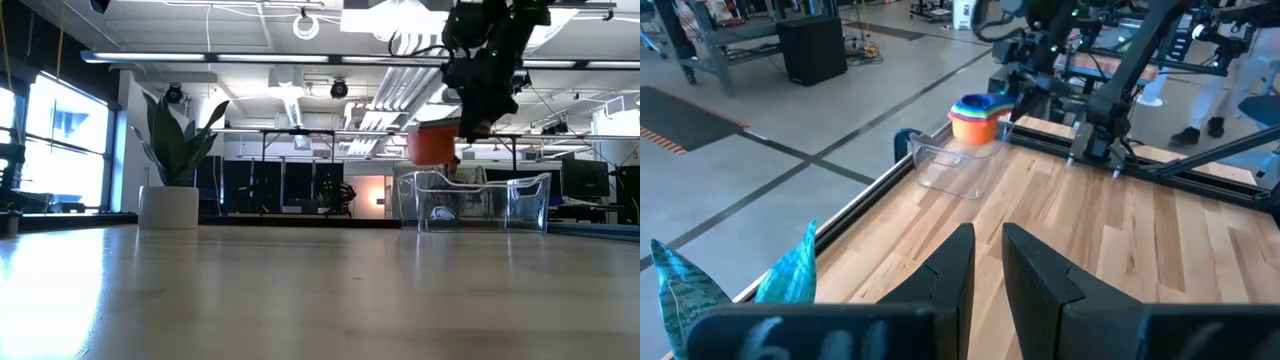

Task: Nest measuring cups in basket
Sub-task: Put the measuring cups into the bin

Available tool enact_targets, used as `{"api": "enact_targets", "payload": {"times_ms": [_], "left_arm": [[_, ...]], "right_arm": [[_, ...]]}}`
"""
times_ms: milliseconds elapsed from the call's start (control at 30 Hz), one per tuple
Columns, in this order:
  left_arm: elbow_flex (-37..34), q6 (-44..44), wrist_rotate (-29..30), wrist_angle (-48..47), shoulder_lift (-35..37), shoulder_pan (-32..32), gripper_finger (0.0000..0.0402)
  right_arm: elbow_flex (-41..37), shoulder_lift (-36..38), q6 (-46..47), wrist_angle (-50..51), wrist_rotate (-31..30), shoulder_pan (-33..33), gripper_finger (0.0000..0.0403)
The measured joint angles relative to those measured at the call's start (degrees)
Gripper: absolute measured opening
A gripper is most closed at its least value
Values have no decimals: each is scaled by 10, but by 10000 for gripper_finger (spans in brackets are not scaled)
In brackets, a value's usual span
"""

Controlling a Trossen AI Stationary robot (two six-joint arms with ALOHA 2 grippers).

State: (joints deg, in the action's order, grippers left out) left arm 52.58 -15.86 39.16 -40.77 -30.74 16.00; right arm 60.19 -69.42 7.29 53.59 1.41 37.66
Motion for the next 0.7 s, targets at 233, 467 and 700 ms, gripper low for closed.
{"api": "enact_targets", "payload": {"times_ms": [233, 467, 700], "left_arm": [[0, 0, 0, 0, 0, 0, 46], [0, 0, 0, 0, 0, 0, 46], [0, 0, 0, 0, 0, 0, 46]], "right_arm": [[-40, -31, -130, -16, 35, 96, 124], [-48, -103, -205, -42, 59, 149, 124], [-48, -178, -213, -60, 56, 156, 124]]}}
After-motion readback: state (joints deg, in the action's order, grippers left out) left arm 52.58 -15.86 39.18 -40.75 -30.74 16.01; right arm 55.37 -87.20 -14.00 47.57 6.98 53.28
